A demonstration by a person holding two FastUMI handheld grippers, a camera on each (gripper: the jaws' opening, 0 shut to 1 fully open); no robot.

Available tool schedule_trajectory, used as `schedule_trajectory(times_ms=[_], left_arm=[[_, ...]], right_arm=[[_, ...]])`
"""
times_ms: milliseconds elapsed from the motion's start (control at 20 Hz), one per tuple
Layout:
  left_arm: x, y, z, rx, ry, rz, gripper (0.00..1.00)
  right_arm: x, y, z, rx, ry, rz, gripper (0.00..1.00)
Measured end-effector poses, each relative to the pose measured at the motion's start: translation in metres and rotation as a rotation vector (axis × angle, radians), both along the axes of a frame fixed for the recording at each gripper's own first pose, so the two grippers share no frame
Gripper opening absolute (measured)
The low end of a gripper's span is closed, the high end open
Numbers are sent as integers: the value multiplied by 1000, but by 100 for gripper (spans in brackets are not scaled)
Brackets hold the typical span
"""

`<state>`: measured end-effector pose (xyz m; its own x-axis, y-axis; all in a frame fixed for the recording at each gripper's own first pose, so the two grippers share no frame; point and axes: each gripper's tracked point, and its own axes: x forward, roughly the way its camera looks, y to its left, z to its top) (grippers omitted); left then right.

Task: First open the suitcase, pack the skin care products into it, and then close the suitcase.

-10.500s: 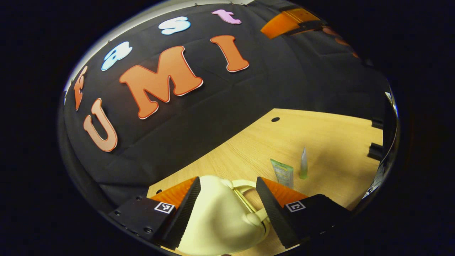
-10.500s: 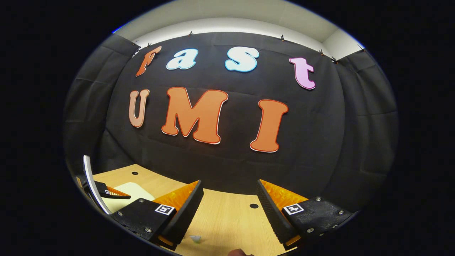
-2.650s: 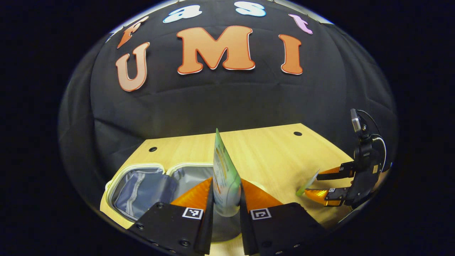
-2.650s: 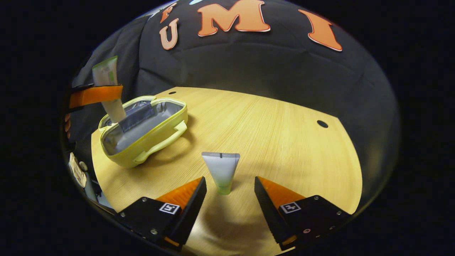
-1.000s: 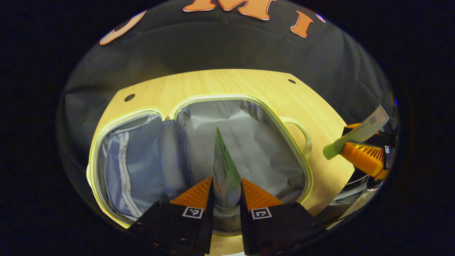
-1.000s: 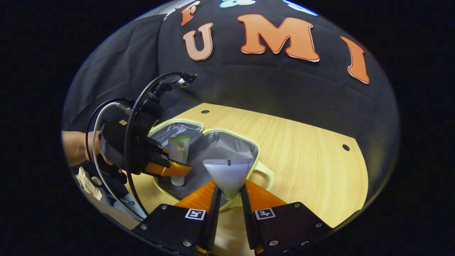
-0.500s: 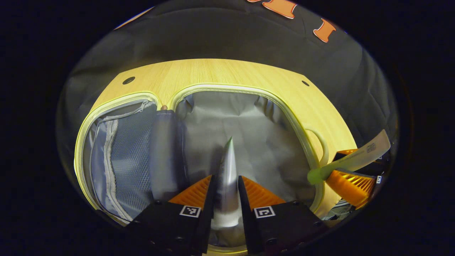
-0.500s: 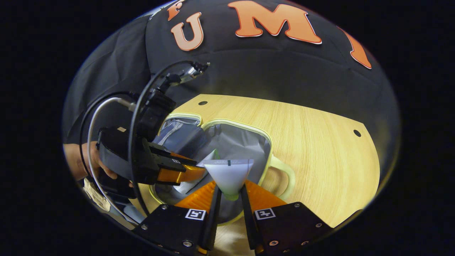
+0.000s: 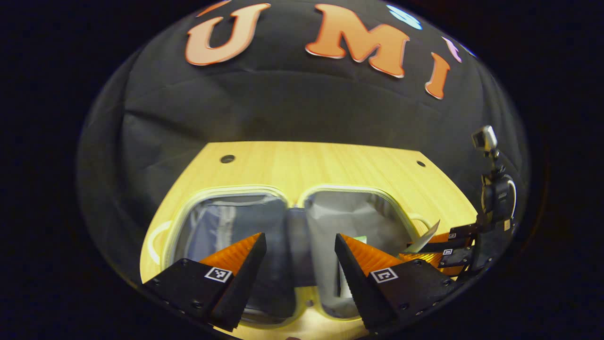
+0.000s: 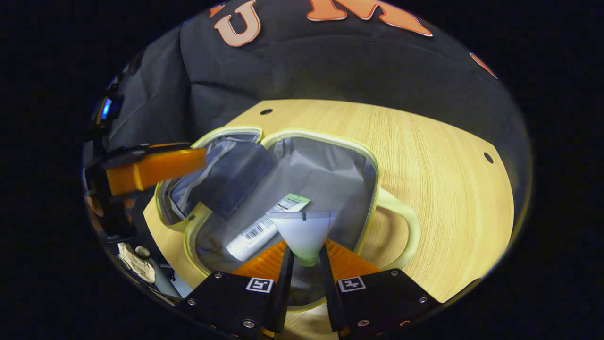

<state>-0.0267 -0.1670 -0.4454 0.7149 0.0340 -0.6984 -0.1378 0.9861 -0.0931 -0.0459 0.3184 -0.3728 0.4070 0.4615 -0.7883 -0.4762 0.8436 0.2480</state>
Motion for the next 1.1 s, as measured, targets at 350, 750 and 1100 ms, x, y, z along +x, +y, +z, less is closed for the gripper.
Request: schedule_trajectory(times_ms=[350, 750, 1100], left_arm=[[-74, 145, 9, 11, -35, 322, 92], [-98, 244, -19, -48, -34, 483, 95], [-89, 266, -75, -95, 77, 462, 95]], right_arm=[[8, 8, 0, 16, 41, -79, 47], [18, -39, 47, -79, -202, -120, 81], [24, -122, 136, -166, -462, -237, 88]])
